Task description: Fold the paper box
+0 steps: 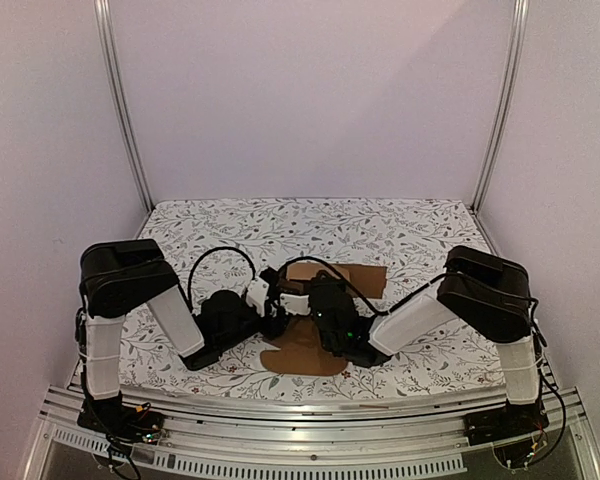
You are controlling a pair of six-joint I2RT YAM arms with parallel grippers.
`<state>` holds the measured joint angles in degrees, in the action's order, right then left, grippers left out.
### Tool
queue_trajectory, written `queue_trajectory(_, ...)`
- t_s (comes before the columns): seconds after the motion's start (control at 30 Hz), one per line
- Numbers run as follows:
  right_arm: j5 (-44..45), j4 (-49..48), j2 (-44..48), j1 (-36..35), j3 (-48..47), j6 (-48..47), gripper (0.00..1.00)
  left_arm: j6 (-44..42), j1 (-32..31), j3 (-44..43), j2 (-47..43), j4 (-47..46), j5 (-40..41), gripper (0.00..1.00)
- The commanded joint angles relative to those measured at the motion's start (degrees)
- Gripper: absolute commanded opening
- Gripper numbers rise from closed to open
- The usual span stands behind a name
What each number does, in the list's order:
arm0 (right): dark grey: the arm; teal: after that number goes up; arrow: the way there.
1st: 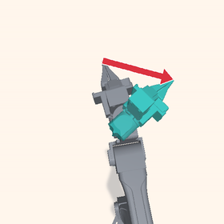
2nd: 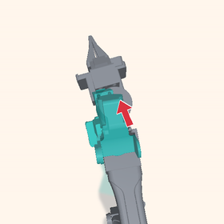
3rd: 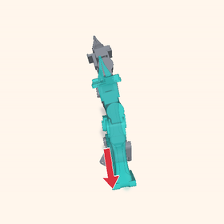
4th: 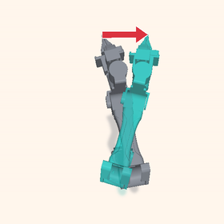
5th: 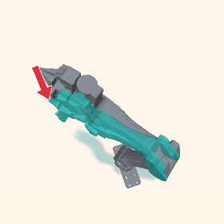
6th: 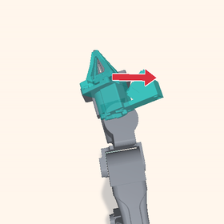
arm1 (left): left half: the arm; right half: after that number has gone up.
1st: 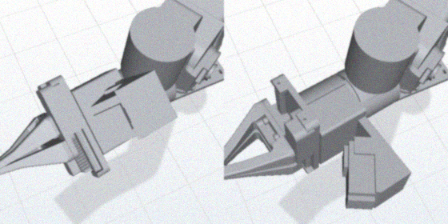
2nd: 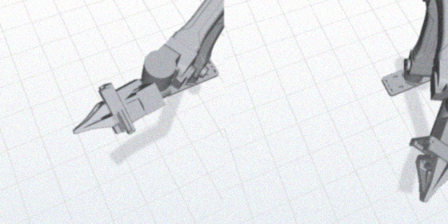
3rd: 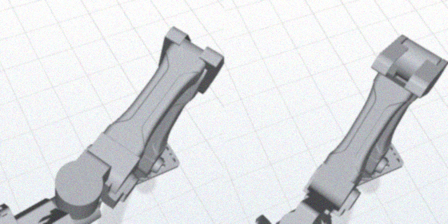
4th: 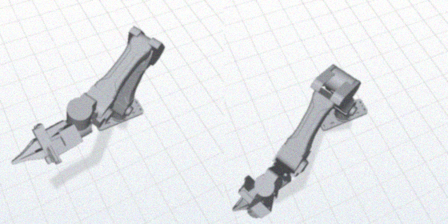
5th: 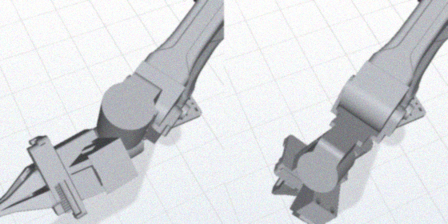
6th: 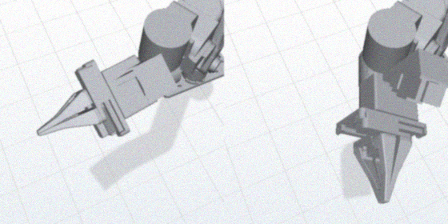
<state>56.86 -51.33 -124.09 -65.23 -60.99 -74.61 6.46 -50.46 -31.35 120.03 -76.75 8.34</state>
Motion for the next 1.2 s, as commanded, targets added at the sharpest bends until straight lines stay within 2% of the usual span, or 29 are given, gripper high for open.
queue_trajectory(0.0,-5.1,11.3,3.7,-1.6,0.2,6.3,0.0,-1.3,0.4,-4.9,0.3,-1.5,1.0,0.58)
queue_trajectory(0.13,-9.3,27.6,8.8,-1.6,-1.8,17.1,0.0,-3.4,0.7,-8.3,1.4,0.8,1.6,0.55)
queue_trajectory(0.23,-10.4,33.6,11.1,-1.6,-3.8,22.8,0.0,-3.9,0.9,-10.1,2.8,0.6,0.5,0.52)
queue_trajectory(0.5,-11.4,36.1,10.6,-1.6,-4.6,27.1,0.0,-3.2,1.0,-13.2,5.8,-0.3,-0.8,0.36)
queue_trajectory(0.7,-11.4,37.6,11.4,-1.6,-4.8,26.7,0.06,-2.7,1.1,-11.0,5.2,-1.4,1.1,0.28)
queue_trajectory(0.9,-12.2,48.4,14.1,-1.6,-9.3,29.4,0.19,-2.5,1.0,-8.9,5.5,-4.7,4.1,0.25)
queue_trajectory(0.93,-13.0,51.7,14.6,-1.6,-10.5,30.3,0.3,-2.6,1.0,-8.8,5.5,-4.7,4.4,0.24)
queue_trajectory(1.0,-14.8,58.1,15.5,-1.6,-12.8,33.7,0.43,-2.6,1.0,-8.7,5.5,-4.9,4.7,0.24)
queue_trajectory(1.17,-21.1,71.0,17.6,-1.4,-16.7,40.4,0.48,-2.2,1.1,-9.1,5.9,-4.9,3.4,0.24)
